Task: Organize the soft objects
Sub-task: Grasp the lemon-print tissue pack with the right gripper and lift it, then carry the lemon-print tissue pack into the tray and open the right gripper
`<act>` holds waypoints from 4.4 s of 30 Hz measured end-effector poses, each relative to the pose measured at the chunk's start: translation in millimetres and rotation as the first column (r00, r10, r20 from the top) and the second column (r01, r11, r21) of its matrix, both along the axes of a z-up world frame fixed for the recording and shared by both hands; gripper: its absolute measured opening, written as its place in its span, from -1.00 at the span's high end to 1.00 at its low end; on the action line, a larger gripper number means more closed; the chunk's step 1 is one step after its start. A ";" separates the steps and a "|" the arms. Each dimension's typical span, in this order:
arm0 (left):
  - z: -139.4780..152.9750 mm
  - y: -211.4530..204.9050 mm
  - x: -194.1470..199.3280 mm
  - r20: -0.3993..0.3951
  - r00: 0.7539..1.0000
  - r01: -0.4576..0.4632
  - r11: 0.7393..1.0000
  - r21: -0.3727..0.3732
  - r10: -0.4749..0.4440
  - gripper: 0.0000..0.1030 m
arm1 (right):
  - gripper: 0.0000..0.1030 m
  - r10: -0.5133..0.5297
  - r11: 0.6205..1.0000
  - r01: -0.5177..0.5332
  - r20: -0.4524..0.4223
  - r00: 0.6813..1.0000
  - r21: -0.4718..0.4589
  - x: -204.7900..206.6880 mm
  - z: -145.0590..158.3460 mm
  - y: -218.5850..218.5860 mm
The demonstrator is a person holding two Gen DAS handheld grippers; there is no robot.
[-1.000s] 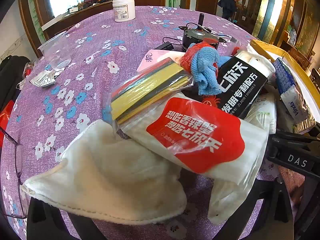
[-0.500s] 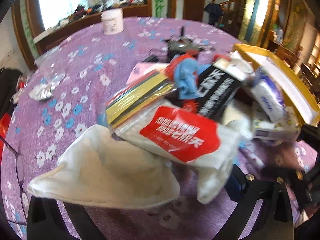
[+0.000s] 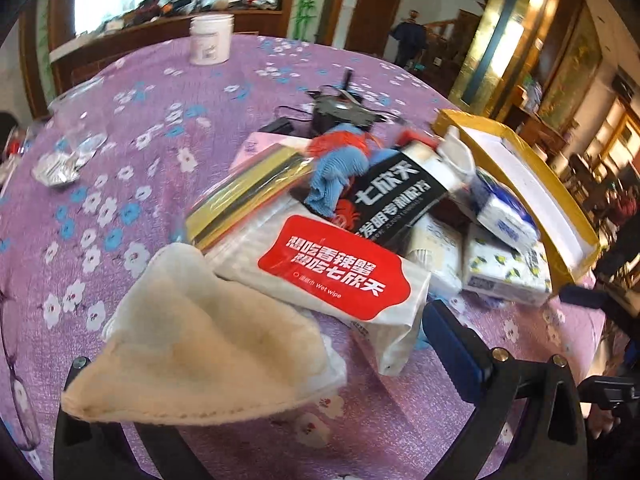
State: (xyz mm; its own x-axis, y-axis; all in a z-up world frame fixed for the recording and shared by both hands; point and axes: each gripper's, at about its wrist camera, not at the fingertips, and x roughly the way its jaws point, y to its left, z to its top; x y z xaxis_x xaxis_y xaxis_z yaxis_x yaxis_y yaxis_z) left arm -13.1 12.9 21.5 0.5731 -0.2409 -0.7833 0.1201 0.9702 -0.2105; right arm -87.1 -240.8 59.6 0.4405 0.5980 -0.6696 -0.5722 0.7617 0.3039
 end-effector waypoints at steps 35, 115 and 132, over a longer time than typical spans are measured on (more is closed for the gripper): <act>-1.5 10.0 -42.8 -0.028 1.000 -0.012 0.999 -0.051 0.011 0.65 | -0.90 -0.048 0.991 0.056 0.066 0.997 -0.123 45.4 0.6 11.9; 23.2 -316.1 188.5 -0.082 0.959 0.275 0.960 0.043 -0.271 0.65 | -0.20 -0.600 0.781 0.618 -0.169 0.782 0.087 229.3 6.3 -224.0; 33.2 -317.7 179.7 0.002 0.965 0.263 0.960 0.095 -0.264 -0.18 | -0.29 -0.613 0.771 0.622 -0.104 0.783 0.139 215.4 22.4 -226.9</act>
State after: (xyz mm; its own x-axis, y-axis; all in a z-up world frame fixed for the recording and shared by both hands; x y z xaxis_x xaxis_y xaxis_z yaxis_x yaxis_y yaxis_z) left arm 166.6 -304.8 54.7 0.5105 -0.3110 -0.8017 0.3762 0.9191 -0.1170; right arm 128.3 -467.7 82.0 0.7203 0.3072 -0.6219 0.0238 0.8851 0.4648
